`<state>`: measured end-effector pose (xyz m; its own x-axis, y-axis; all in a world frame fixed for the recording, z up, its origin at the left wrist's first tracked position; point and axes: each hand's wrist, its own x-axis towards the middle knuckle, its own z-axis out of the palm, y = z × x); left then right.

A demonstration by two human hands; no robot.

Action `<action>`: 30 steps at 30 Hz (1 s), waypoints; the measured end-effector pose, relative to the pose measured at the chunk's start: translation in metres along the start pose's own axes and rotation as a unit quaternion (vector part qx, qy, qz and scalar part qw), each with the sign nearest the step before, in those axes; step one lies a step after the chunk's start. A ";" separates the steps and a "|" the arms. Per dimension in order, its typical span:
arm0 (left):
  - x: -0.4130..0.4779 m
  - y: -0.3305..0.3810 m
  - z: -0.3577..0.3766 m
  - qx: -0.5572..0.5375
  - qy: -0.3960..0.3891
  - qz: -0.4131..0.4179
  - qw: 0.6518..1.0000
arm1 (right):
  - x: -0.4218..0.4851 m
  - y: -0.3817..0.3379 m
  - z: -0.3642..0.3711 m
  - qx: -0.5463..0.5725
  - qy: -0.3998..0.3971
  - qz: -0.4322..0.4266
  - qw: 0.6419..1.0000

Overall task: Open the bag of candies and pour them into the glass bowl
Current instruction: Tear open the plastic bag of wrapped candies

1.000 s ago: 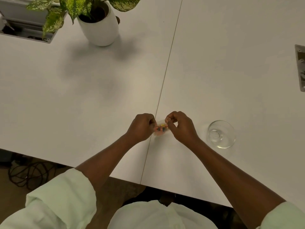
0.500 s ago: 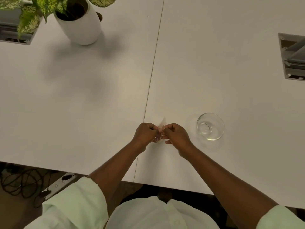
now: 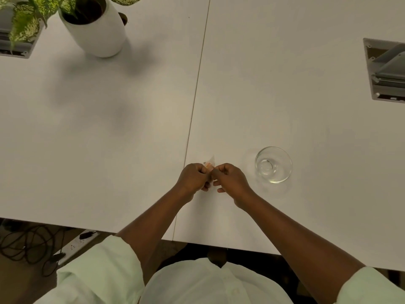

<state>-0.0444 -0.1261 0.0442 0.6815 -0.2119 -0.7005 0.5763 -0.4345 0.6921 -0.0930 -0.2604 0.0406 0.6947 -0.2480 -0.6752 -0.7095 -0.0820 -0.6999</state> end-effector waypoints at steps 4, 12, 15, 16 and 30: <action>-0.001 -0.004 0.003 0.006 -0.001 0.018 1.000 | 0.000 0.000 0.001 -0.020 0.010 -0.016 1.000; -0.005 -0.009 -0.003 -0.088 -0.037 0.001 0.995 | 0.001 0.001 -0.006 0.014 -0.005 -0.010 1.000; -0.006 -0.009 -0.003 -0.081 -0.037 0.000 0.996 | 0.000 0.002 -0.004 0.014 -0.009 -0.021 1.000; -0.006 -0.009 -0.002 -0.054 -0.036 0.007 0.998 | -0.001 0.003 -0.004 0.010 -0.006 -0.028 1.000; -0.013 -0.014 -0.004 0.103 -0.090 0.099 0.986 | -0.008 0.015 -0.005 -0.181 -0.036 -0.150 0.971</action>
<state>-0.0595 -0.1143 0.0443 0.6700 -0.4538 -0.5875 0.3233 -0.5340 0.7812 -0.1093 -0.2643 0.0367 0.8739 -0.0935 -0.4771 -0.4597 -0.4782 -0.7483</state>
